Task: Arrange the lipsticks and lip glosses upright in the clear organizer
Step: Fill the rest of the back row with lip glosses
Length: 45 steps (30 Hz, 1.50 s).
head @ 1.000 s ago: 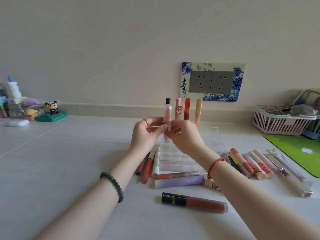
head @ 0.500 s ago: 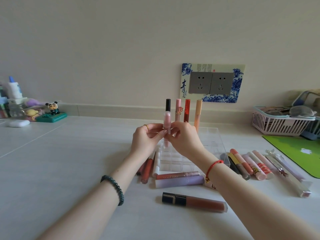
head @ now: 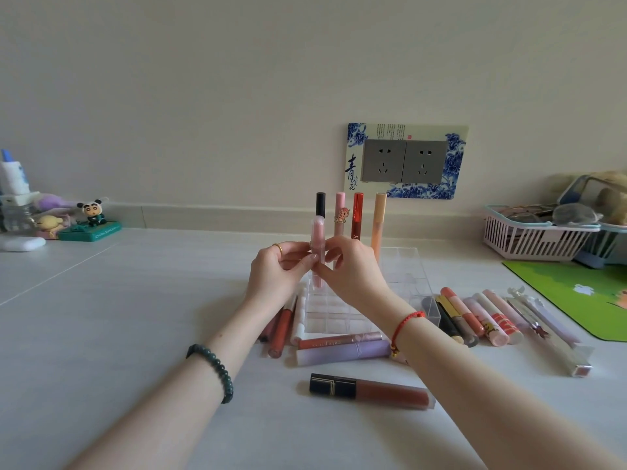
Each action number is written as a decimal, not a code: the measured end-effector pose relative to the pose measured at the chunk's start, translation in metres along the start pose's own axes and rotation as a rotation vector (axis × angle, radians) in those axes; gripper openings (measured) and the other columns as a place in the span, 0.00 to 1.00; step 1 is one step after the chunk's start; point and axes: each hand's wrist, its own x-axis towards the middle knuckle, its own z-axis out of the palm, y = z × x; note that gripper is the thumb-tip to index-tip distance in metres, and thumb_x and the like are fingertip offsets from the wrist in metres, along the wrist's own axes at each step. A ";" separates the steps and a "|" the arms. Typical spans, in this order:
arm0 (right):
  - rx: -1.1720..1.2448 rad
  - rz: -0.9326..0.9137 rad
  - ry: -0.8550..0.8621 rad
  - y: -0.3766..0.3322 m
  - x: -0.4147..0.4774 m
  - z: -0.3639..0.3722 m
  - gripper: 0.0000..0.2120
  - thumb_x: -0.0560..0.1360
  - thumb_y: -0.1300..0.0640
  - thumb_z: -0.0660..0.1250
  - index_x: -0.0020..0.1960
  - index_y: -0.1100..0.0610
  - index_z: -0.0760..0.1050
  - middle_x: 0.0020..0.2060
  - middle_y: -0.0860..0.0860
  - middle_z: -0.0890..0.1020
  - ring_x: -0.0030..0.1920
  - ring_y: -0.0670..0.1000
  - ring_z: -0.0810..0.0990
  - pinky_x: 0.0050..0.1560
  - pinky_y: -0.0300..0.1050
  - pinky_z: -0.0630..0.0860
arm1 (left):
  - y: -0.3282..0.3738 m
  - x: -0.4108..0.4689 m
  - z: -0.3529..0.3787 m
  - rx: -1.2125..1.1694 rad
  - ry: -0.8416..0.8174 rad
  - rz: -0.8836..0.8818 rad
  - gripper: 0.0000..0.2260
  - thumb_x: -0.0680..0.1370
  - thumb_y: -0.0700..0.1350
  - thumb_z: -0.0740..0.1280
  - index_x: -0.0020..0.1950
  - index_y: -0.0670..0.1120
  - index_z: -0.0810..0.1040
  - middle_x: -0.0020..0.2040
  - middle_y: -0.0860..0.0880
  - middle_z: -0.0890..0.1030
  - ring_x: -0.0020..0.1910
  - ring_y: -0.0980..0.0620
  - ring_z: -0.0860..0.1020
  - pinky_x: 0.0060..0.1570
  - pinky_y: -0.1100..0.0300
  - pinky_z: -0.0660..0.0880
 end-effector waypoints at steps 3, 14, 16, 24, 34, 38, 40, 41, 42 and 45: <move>0.001 0.021 -0.011 -0.001 -0.001 0.000 0.10 0.70 0.55 0.68 0.49 0.57 0.78 0.41 0.51 0.80 0.38 0.46 0.72 0.37 0.34 0.65 | 0.001 -0.001 0.000 0.021 -0.001 -0.001 0.05 0.71 0.41 0.71 0.44 0.51 0.80 0.41 0.52 0.83 0.43 0.54 0.81 0.49 0.65 0.75; -0.009 0.030 -0.032 -0.003 -0.004 -0.004 0.11 0.71 0.54 0.68 0.51 0.56 0.79 0.41 0.50 0.79 0.39 0.45 0.72 0.40 0.35 0.66 | 0.005 -0.007 -0.001 0.051 0.000 -0.028 0.05 0.72 0.41 0.71 0.47 0.46 0.80 0.43 0.46 0.83 0.45 0.50 0.81 0.51 0.62 0.74; -0.015 0.028 -0.025 -0.002 -0.003 -0.004 0.11 0.71 0.54 0.68 0.51 0.56 0.80 0.42 0.51 0.81 0.39 0.45 0.72 0.40 0.35 0.66 | 0.005 -0.007 -0.001 0.056 0.000 -0.033 0.06 0.72 0.41 0.71 0.48 0.45 0.80 0.44 0.46 0.83 0.46 0.50 0.81 0.52 0.62 0.74; -0.035 0.030 -0.010 0.001 -0.002 -0.006 0.13 0.71 0.52 0.68 0.52 0.56 0.80 0.43 0.53 0.82 0.40 0.46 0.74 0.40 0.35 0.66 | 0.005 -0.006 -0.001 0.077 0.002 -0.033 0.07 0.72 0.41 0.70 0.50 0.45 0.81 0.45 0.47 0.83 0.47 0.50 0.81 0.52 0.62 0.74; -0.010 0.015 -0.005 -0.002 -0.007 -0.035 0.16 0.69 0.55 0.70 0.55 0.61 0.77 0.45 0.54 0.82 0.39 0.45 0.76 0.45 0.33 0.73 | 0.009 -0.011 -0.008 0.110 0.014 -0.006 0.05 0.73 0.44 0.69 0.48 0.47 0.81 0.46 0.50 0.83 0.47 0.53 0.80 0.51 0.63 0.73; -0.017 -0.022 -0.019 0.002 -0.016 -0.071 0.15 0.69 0.56 0.70 0.55 0.59 0.77 0.40 0.48 0.80 0.33 0.36 0.72 0.36 0.26 0.70 | 0.009 -0.013 -0.010 0.147 0.005 0.003 0.04 0.73 0.45 0.69 0.47 0.49 0.80 0.46 0.52 0.82 0.47 0.55 0.79 0.50 0.64 0.73; -0.046 -0.019 -0.011 0.009 -0.022 -0.094 0.13 0.69 0.56 0.70 0.54 0.58 0.78 0.37 0.45 0.78 0.33 0.37 0.73 0.34 0.25 0.72 | 0.009 -0.014 -0.011 0.168 0.011 0.015 0.03 0.73 0.45 0.69 0.46 0.50 0.80 0.45 0.53 0.82 0.46 0.55 0.79 0.49 0.65 0.72; -0.066 -0.009 0.005 0.014 -0.025 -0.106 0.13 0.69 0.56 0.70 0.53 0.57 0.78 0.36 0.44 0.78 0.33 0.37 0.74 0.34 0.25 0.73 | 0.009 -0.014 -0.012 0.185 0.013 0.025 0.02 0.73 0.45 0.69 0.45 0.50 0.80 0.44 0.54 0.82 0.45 0.56 0.79 0.48 0.66 0.72; -0.088 0.006 0.027 0.021 -0.028 -0.118 0.12 0.69 0.57 0.70 0.52 0.56 0.79 0.35 0.43 0.78 0.33 0.39 0.75 0.34 0.26 0.73 | 0.010 -0.013 -0.013 0.204 0.013 0.036 0.02 0.73 0.45 0.69 0.45 0.50 0.80 0.43 0.55 0.81 0.45 0.56 0.79 0.47 0.68 0.72; -0.163 0.072 0.084 0.045 -0.039 -0.150 0.11 0.68 0.57 0.71 0.50 0.57 0.80 0.36 0.47 0.80 0.34 0.43 0.76 0.39 0.34 0.73 | 0.011 -0.013 -0.015 0.267 -0.001 0.069 0.03 0.73 0.44 0.69 0.46 0.49 0.81 0.41 0.57 0.81 0.42 0.60 0.78 0.41 0.77 0.71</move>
